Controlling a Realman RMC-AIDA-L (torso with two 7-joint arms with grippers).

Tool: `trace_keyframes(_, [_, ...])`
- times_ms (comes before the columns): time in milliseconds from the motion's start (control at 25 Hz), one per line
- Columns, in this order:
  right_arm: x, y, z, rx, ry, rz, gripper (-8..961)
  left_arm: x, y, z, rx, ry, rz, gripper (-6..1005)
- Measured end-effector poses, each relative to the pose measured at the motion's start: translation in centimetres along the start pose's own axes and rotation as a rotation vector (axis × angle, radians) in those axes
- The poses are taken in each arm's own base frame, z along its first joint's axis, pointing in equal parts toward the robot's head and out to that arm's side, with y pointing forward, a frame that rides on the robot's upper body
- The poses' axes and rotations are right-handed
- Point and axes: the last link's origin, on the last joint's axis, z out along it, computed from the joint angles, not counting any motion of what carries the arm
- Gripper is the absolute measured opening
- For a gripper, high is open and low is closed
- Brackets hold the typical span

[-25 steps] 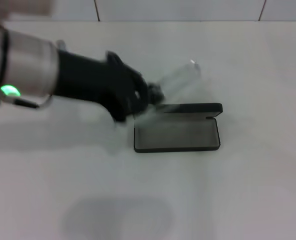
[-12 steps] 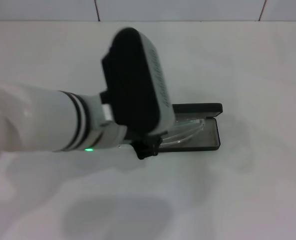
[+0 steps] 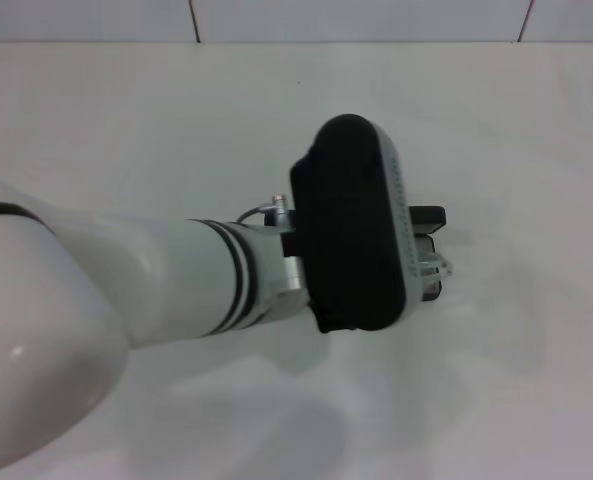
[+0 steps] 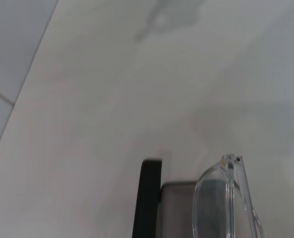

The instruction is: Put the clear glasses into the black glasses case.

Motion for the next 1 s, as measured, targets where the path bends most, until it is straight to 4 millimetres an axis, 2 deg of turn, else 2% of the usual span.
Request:
trace_keyframes(280, [0.0,0.0,-0.2,0.004,0.003,-0.005,19,0.5,-0.2,0.9,0.03,0.039,0.025,164])
trace_keyframes(560, [0.0,0.0,-0.3,0.007,0.005,-0.005,19,-0.1,-0.8,2.4,0.02,-0.002,0.044,167])
trace_keyframes(1000, [0.2,0.1,-0.4,0.007,0.016,0.001,20,-0.5,-1.0,3.1,0.038,0.007,0.03,172])
